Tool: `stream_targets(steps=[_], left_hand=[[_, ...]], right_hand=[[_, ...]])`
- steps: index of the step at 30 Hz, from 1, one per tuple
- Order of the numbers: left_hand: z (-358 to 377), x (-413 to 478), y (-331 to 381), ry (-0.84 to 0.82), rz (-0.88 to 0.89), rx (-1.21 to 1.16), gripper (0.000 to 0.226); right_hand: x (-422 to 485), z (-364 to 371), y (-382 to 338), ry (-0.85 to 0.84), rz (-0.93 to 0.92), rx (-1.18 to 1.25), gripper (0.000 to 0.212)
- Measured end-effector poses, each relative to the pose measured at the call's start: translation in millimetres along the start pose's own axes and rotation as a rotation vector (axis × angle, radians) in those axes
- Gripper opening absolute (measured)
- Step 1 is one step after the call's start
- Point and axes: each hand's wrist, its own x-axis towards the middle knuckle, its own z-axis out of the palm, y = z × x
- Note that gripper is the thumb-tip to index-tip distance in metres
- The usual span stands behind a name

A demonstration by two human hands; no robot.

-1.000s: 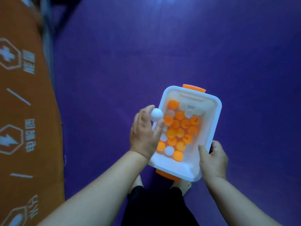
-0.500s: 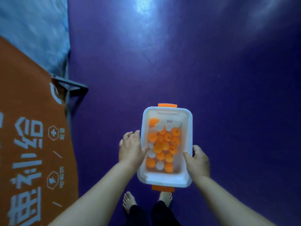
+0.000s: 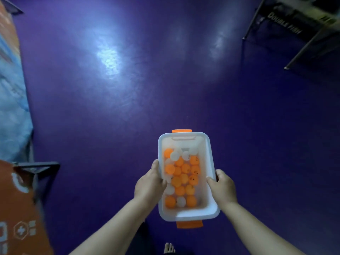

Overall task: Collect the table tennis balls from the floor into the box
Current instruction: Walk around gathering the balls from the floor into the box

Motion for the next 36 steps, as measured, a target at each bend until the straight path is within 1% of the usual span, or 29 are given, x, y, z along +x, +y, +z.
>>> stream_targets(steps=[5, 9, 15, 20, 25, 29, 36], left_hand=[[-23.2, 36.8, 29.4, -0.072, 0.044, -0.032, 0.043], [-42.6, 80.6, 39.8, -0.164, 0.097, 0.012, 0.05], [-51.7, 145.4, 84.7, -0.271, 0.187, 0.04, 0.05], [-29.3, 185.7, 155.8, -0.365, 0.344, 0.071, 0.057], [14.5, 220.7, 240.1, -0.424, 0.474, 0.142, 0.058], [54.4, 255.3, 315.9, -0.452, 0.525, 0.172, 0.06], [117.9, 324.5, 445.7, -0.458, 0.508, 0.158, 0.061]], right_hand=[[16.0, -20.7, -21.7, 0.058, 0.025, 0.003, 0.023], [33.7, -23.1, -40.1, 0.1, 0.073, -0.042, 0.024], [63.8, -43.0, -54.4, 0.257, 0.15, -0.054, 0.032], [86.0, -82.8, -35.9, 0.417, 0.266, 0.022, 0.038], [127.3, -139.4, 0.1, 0.541, 0.341, 0.049, 0.039], [180.1, -201.5, 30.7, 0.549, 0.349, 0.082, 0.036], [290.8, -315.1, 64.9, 0.53, 0.306, 0.119, 0.037]])
